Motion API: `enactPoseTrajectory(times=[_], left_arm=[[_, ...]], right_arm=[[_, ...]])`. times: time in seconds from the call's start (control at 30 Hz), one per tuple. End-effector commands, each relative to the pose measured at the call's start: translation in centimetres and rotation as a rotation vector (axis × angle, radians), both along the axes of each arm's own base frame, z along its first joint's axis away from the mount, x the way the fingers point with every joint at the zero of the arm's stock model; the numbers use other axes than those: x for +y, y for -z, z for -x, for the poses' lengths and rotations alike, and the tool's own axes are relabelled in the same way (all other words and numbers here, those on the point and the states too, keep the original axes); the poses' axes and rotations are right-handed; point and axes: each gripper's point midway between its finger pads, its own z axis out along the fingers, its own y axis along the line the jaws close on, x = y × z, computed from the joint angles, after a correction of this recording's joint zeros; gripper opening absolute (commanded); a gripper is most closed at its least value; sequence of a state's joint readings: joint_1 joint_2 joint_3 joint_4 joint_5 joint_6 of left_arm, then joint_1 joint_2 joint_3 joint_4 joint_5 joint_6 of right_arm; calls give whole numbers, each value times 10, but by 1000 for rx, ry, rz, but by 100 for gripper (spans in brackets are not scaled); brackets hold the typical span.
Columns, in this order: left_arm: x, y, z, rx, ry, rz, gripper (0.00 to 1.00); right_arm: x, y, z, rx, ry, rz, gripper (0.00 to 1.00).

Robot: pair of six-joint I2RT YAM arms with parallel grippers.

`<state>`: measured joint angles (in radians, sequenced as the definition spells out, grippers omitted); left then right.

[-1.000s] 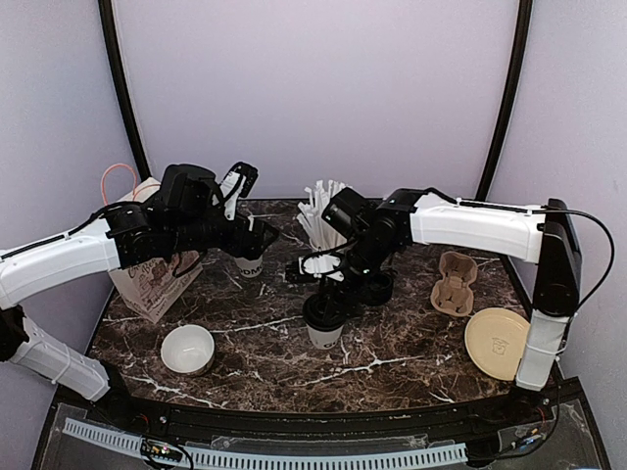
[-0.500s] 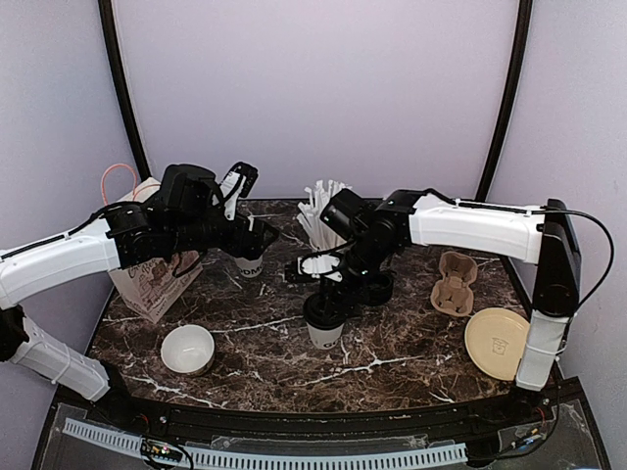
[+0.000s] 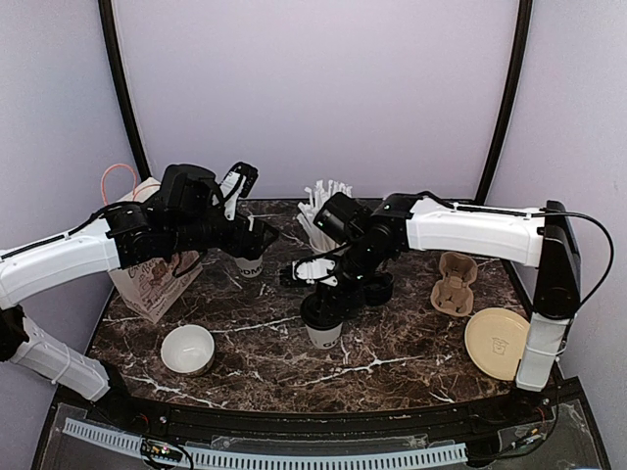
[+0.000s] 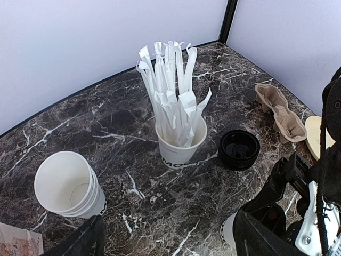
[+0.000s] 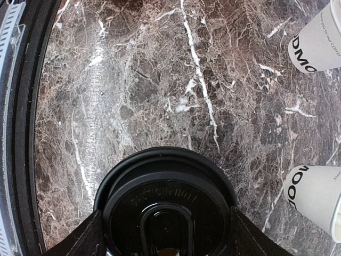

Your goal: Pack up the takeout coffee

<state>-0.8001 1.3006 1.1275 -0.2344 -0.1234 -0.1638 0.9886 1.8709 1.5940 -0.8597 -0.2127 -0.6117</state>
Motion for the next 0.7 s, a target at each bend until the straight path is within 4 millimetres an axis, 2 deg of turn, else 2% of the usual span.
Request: enactPoseTrajectory(times=[0.0, 0.17, 0.3, 0.5, 0.67], left_arm=[[1, -8, 0, -18, 9, 4, 86], [0, -15, -1, -31, 16, 6, 86], [-2, -18, -1, -43, 29, 8, 86], [-9, -20, 0, -52, 70, 7, 86], [-15, -23, 2, -61, 104, 15, 86]], right_arm=[[3, -5, 2, 9, 19, 4, 69], [-1, -42, 5, 26, 35, -49, 67], [-20, -65, -5, 50, 93, -100, 67], [-77, -81, -41, 48, 256, -124, 67], [-136, -101, -91, 0, 460, -181, 67]])
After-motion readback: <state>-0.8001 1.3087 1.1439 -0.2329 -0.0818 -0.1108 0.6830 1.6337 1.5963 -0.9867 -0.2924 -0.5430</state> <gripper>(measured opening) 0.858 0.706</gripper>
